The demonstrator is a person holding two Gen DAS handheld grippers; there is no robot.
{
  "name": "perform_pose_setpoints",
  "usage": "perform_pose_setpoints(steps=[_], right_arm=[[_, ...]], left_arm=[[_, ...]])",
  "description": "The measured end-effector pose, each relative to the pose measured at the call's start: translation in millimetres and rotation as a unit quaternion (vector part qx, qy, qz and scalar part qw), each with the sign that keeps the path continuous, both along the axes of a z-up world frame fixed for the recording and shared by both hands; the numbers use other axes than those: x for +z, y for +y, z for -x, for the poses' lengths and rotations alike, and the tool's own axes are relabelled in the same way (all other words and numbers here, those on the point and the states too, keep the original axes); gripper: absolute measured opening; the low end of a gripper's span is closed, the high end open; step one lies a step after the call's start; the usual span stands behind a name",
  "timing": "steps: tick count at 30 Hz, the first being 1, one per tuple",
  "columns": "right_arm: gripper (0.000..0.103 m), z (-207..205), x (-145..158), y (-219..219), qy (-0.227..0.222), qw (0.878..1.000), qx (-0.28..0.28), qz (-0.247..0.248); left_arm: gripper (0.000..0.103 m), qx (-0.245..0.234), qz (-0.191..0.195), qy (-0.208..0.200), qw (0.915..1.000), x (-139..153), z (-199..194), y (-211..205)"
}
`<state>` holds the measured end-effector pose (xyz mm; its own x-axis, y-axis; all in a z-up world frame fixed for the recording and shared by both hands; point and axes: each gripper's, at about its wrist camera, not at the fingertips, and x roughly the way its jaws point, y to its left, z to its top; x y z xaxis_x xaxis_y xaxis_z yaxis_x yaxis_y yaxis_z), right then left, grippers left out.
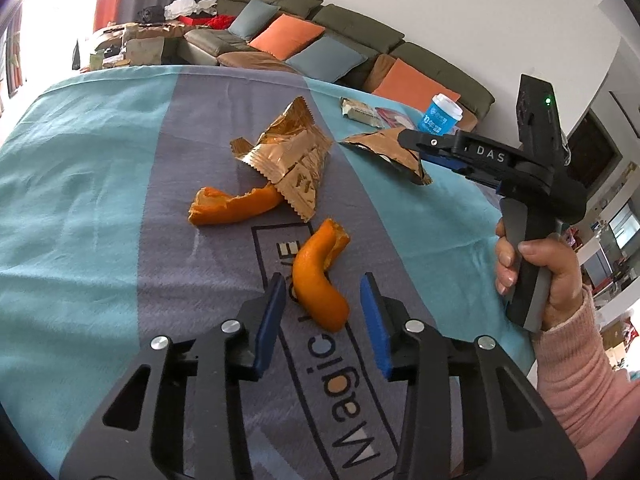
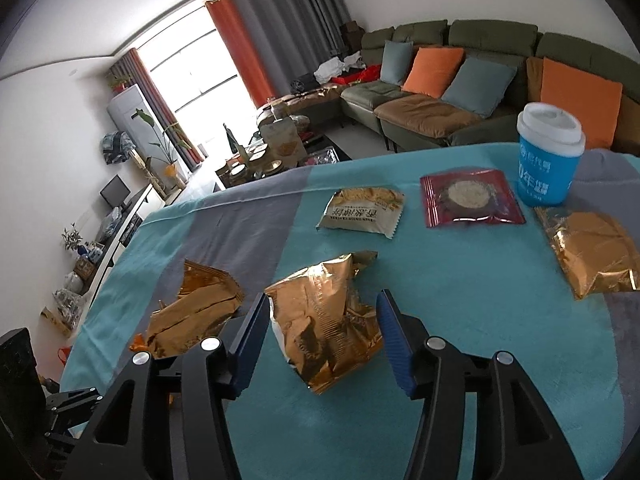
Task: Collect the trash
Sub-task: 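Grasp an orange peel with the left tool while the right tool grasps a gold foil bag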
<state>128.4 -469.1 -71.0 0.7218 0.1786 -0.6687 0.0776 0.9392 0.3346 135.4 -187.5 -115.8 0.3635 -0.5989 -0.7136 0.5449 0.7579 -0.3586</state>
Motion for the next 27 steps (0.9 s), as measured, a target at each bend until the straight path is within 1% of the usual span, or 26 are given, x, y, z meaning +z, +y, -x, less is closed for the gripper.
perform_pose_setpoints(steps=[3,5,8,9,14,18,27], right_arm=[[0.053,-4,-4,0,0.007,1.0,0.003,-0.003],[0.053,-5,-6,0,0.011,1.0,0.005,-0.004],[0.052,-6,-7,0,0.014,1.0,0.008,-0.005],[0.047,-6,-8,0,0.014,1.0,0.009,-0.007],[0.034,-8,-9,1,0.016,1.0,0.012,-0.015],[0.028,-6,-10,2,0.013,1.0,0.017,-0.014],[0.027,9,0,3,-0.012,0.999,0.019,-0.031]], left_arm=[[0.032,0.001,-0.001,0.006,1.0,-1,-5,-2],[0.027,0.0,-0.002,0.008,1.0,-1,-7,-3],[0.026,-0.002,-0.005,0.008,1.0,-1,-6,-3],[0.025,-0.001,-0.006,0.007,1.0,-1,-6,-3],[0.02,0.001,-0.004,0.008,1.0,-2,-5,0],[0.016,0.001,-0.004,0.006,1.0,-2,-2,2],[0.015,0.009,-0.002,-0.009,0.9999,4,5,13]])
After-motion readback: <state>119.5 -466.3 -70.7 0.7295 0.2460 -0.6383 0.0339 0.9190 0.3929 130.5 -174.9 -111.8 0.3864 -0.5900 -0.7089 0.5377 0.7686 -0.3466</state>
